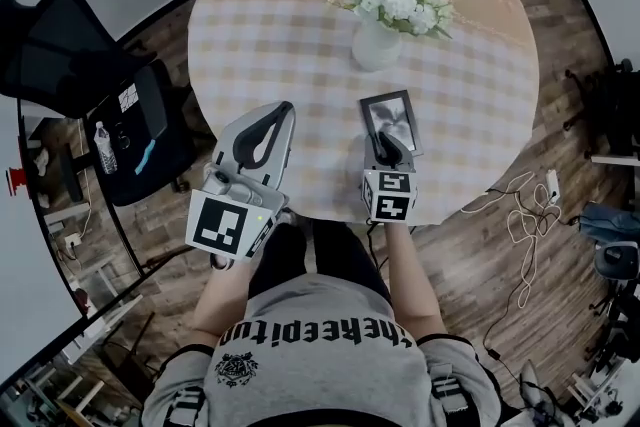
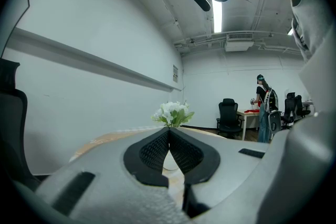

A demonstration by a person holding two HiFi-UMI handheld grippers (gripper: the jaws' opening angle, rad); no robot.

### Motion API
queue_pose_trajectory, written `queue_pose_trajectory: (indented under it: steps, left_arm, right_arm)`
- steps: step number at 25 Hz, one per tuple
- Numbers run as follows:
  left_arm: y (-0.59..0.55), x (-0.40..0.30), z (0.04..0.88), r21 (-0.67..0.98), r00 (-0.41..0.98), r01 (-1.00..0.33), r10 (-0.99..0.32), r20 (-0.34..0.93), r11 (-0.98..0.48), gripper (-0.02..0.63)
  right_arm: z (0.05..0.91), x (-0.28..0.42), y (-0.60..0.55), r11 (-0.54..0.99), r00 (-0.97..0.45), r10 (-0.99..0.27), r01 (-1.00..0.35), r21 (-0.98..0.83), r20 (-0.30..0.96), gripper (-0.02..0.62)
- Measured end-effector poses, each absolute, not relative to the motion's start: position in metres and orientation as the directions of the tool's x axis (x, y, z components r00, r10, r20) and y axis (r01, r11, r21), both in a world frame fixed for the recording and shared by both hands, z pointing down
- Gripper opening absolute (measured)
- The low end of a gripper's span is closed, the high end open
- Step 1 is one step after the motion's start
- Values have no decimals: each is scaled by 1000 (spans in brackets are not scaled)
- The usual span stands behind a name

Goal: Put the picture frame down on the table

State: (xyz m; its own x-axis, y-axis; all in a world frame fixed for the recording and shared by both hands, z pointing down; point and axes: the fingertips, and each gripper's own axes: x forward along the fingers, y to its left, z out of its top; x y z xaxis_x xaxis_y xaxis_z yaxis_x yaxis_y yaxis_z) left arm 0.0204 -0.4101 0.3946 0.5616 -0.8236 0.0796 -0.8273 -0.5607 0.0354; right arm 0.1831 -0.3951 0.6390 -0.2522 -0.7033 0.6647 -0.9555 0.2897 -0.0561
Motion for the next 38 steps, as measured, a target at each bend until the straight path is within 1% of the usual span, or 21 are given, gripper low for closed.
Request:
queue_pose_trajectory:
  steps: [2, 3, 4, 6, 10, 25, 38]
  left_arm:
    - [-407, 17, 392, 35, 561, -828, -825, 77, -560, 15]
    - [-406, 15, 391, 34, 562, -827, -824, 74, -562, 15]
    - [-405, 15, 389, 32, 567, -823, -821, 69, -567, 15]
    - [-402, 16, 384, 27, 582, -813, -811, 56, -582, 15]
    - [-392, 18, 376, 23, 610, -792, -791, 35, -610, 15]
    - [-351, 25, 348, 4, 729, -684, -684, -33, -729, 15]
    - [-307, 27, 328, -27, 800, -598, -595, -84, -801, 15]
  right_arm:
    - [630, 184, -395, 268, -238, -734, -962, -51, 636, 85]
    - [625, 185, -395, 257, -232, -747, -965, -51, 623, 65]
    - [620, 186, -395, 247, -227, -758, -968, -54, 611, 23]
    - [610, 185, -393, 237, -234, -775, -969, -74, 587, 6]
    - [584, 181, -386, 230, -255, -807, -967, -114, 533, 5]
    - [465, 173, -348, 172, -210, -930, -974, -150, 301, 5]
    - [387, 157, -293, 148, -159, -978, -985, -86, 138, 5]
